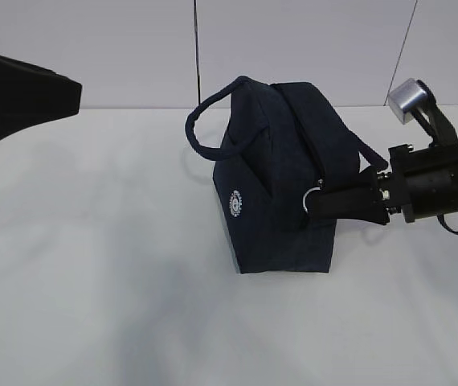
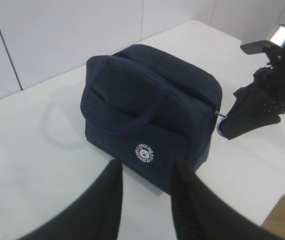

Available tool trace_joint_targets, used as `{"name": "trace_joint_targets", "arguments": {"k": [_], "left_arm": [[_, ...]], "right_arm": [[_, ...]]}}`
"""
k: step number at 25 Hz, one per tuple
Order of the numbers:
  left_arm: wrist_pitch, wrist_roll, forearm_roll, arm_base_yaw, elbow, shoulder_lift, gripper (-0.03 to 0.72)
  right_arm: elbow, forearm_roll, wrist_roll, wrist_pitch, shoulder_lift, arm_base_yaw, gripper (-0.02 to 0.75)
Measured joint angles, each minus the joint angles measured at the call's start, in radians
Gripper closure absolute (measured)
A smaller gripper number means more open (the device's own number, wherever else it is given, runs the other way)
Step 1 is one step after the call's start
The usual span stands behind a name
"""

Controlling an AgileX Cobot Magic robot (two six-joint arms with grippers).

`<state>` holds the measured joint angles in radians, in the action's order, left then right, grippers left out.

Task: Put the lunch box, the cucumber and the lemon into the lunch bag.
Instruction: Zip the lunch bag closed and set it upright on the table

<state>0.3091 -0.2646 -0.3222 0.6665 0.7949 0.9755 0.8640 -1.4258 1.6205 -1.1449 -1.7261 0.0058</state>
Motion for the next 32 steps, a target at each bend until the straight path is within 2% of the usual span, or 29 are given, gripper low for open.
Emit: {"name": "trace_joint_targets", "arguments": {"k": [9,21,28,32], "left_arm": [[0.000,0.000,0.000,0.000,0.000,0.000,0.451],[0.000,0.000,0.000,0.000,0.000,0.002,0.451],[0.018,0.000,-0.011,0.000,0.000,0.084,0.451],[-0.038,0.000,-0.040,0.000,0.000,0.166,0.451]], "right_arm": [[0.000,0.019,-0.058,0.001,0.058,0.000,0.731],[0.043,-0.048,-0.155,0.001,0.074,0.000,0.731],[0.069,-0.077,-0.197,0.001,0.074,0.006,0.731],[0.070,-0.085,-0.213,0.001,0.074,0.006,0.731]]}}
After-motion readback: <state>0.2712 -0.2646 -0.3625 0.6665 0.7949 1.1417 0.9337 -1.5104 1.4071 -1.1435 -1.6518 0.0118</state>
